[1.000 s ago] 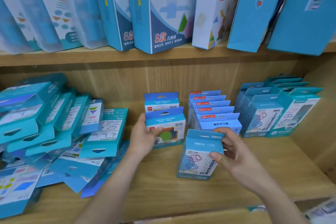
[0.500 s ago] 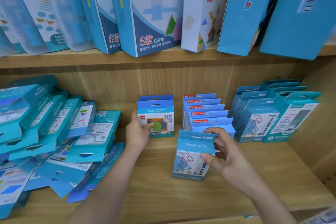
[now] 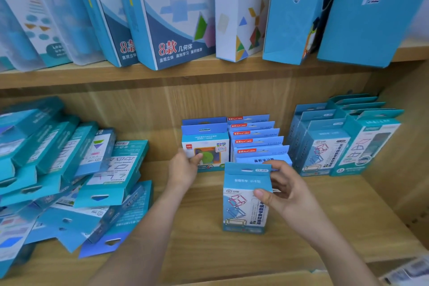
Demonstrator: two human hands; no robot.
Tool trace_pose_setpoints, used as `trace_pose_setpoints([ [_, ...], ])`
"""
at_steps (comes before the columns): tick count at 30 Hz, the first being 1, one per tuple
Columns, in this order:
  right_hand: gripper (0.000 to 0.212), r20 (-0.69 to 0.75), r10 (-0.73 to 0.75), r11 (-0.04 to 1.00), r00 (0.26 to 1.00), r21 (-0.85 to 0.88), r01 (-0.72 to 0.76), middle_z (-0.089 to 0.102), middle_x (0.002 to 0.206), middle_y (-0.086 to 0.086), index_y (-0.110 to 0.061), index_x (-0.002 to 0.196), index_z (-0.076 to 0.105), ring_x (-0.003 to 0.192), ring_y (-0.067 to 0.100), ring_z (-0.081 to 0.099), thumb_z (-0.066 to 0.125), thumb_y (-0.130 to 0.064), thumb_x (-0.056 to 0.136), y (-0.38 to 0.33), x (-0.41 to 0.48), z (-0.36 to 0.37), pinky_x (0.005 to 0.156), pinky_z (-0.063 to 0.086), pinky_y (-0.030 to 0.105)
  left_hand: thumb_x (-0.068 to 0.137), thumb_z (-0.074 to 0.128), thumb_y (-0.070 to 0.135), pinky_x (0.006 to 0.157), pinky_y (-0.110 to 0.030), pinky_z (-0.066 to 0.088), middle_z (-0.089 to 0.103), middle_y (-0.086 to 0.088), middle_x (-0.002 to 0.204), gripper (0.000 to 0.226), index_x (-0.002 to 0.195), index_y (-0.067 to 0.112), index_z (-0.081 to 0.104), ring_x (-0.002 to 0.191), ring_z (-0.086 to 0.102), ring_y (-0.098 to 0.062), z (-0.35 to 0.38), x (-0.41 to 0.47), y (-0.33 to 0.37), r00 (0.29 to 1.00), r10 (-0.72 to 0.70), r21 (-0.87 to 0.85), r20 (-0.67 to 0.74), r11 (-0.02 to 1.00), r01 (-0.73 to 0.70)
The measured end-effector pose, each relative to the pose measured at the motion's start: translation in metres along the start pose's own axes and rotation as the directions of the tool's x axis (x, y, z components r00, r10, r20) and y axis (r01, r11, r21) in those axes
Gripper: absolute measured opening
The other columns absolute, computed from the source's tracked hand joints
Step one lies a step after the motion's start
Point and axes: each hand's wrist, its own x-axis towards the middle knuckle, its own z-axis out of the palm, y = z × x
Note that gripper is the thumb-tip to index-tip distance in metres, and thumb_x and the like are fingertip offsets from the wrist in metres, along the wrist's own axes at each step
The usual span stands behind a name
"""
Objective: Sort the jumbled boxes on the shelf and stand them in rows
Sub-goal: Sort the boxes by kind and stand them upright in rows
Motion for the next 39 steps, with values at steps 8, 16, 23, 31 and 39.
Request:
trace_pose_setpoints([
  [8,0.036,-0.008,-0.026,0.999,1.0,0.03,0.027,0.073,0.103,-0.008,-0.02,0.111,0.061,0.098,0.009,0.067,0.07,-0.025,0.076,0.002,-0.006,0.0,0.086,0.051,0.025,0.083,0.065,0.009,0.091,-0.035,0.045,0.054,-0.013,0.128,0.051,0.129,0.006,0.044,0.117,0.053,-0.026,-0.017,-0.031,-0.002,0.958,0.216,0.04,-0.189,0.976,-0.212],
  [16,0.022,-0.115,0.044,0.966,0.992,0.26,-0.013,0.076,0.085,-0.001,-0.019,0.1,0.065,0.079,0.01,0.07,0.066,-0.016,0.078,0.001,-0.016,0.004,0.068,0.053,0.02,0.079,0.07,0.021,0.078,-0.02,0.051,0.071,0.007,0.104,0.05,0.124,0.019,0.051,0.097,0.066,-0.01,-0.009,-0.146,0.006,0.888,0.299,-0.587,0.35,0.808,-0.041],
  [23,0.026,-0.35,0.17,0.948,0.921,0.313,-0.056,0.074,0.084,0.008,-0.017,0.108,0.062,0.077,0.015,0.069,0.066,-0.021,0.083,0.008,-0.041,0.004,0.068,0.055,0.029,0.068,0.07,0.028,0.071,-0.027,0.055,0.074,-0.007,0.091,0.04,0.104,0.012,0.061,0.087,0.07,-0.022,0.004,-0.162,0.001,0.9,0.233,-0.644,0.368,0.762,0.067],
  [31,0.048,-0.431,0.036,0.984,0.902,-0.143,-0.107,0.069,0.104,-0.019,-0.035,0.123,0.052,0.098,0.002,0.064,0.062,-0.049,0.078,0.008,-0.101,-0.03,0.081,0.054,0.031,0.073,0.077,0.024,0.071,-0.019,0.051,0.072,0.002,0.093,0.039,0.104,0.021,0.055,0.083,0.068,-0.012,0.039,-0.192,0.042,0.872,0.38,-0.629,0.308,0.769,-0.113],
  [39,0.058,-0.36,-0.017,0.975,0.933,-0.212,-0.064,0.06,0.12,-0.027,-0.046,0.133,0.038,0.114,0.001,0.057,0.065,-0.022,0.088,0.027,-0.08,-0.094,0.096,0.048,0.043,0.091,0.059,0.016,0.092,-0.034,0.049,0.062,0.011,0.116,0.035,0.117,0.03,0.04,0.106,0.06,-0.005,0.102,-0.172,0.101,0.839,0.493,-0.474,0.23,0.81,-0.346],
])
